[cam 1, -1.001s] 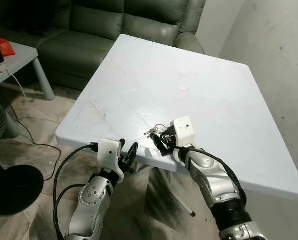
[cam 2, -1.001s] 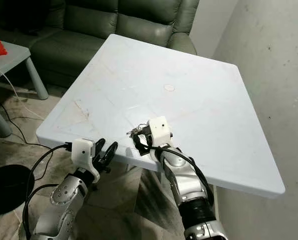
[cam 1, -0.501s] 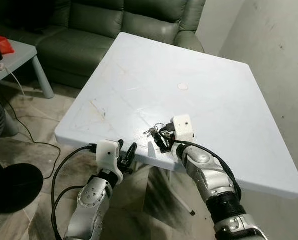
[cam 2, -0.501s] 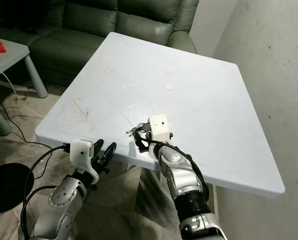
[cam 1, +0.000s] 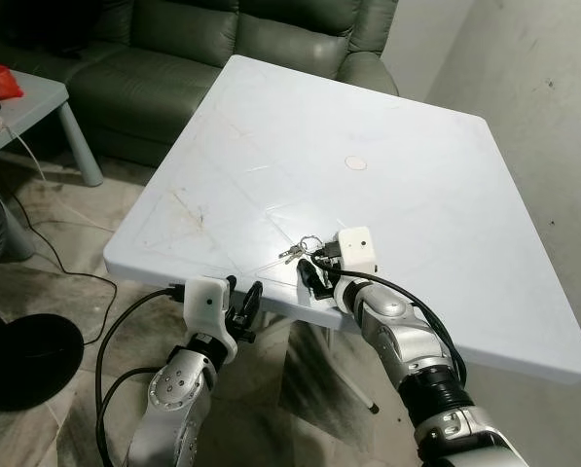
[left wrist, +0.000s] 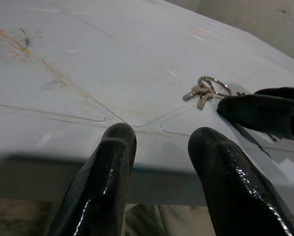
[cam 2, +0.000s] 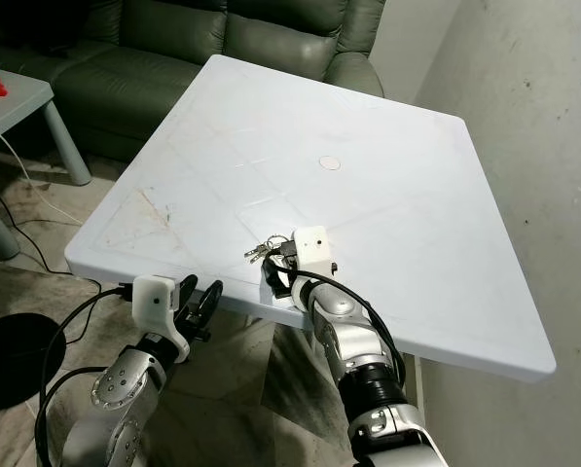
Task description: Hang keys on a hook
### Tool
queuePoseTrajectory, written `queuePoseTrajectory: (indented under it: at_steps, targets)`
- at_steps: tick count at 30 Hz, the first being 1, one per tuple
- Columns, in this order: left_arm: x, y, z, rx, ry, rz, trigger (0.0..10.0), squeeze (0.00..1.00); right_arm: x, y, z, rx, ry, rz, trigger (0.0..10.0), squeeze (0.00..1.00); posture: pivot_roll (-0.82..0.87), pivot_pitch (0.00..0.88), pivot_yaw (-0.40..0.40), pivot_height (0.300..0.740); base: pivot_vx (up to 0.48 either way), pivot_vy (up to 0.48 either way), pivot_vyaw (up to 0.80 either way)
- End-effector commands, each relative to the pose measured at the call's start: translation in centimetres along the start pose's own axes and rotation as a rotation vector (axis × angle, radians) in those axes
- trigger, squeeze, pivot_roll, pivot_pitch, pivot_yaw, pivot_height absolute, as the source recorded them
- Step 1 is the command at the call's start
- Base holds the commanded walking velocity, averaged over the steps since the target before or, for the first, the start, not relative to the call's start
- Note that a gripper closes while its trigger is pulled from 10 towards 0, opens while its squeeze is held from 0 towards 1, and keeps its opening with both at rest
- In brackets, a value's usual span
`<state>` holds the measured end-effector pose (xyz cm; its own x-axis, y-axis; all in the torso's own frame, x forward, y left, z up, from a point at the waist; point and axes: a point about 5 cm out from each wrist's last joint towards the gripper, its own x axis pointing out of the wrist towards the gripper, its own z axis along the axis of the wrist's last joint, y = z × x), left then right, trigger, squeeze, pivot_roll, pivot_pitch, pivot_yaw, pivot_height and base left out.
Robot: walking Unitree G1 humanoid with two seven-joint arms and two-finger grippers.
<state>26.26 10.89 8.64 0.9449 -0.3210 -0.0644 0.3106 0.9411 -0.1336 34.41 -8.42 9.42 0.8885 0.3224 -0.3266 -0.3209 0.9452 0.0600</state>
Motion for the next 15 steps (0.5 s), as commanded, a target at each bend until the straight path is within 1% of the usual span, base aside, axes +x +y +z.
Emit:
queuePoseTrajectory:
  at_steps: [1, 15]
  targets:
    - [-0.04, -0.27, 0.23, 0.002, -0.004, -0.002, 10.0, 0.0, -0.22, -1.3, -0.74, -0.003, 0.033, -0.042, 0.0, 0.0, 0.09, 0.111, -0.176, 0.74, 0.0, 0.0, 0.0]
    - [0.05, -0.23, 0.4, 0.012, -0.007, 0.01, 10.0, 0.0, -0.31, -1.72, -0.68, -0.015, 0.014, -0.043, 0.0, 0.0, 0.08, 0.111, -0.174, 0.74, 0.0, 0.0, 0.0]
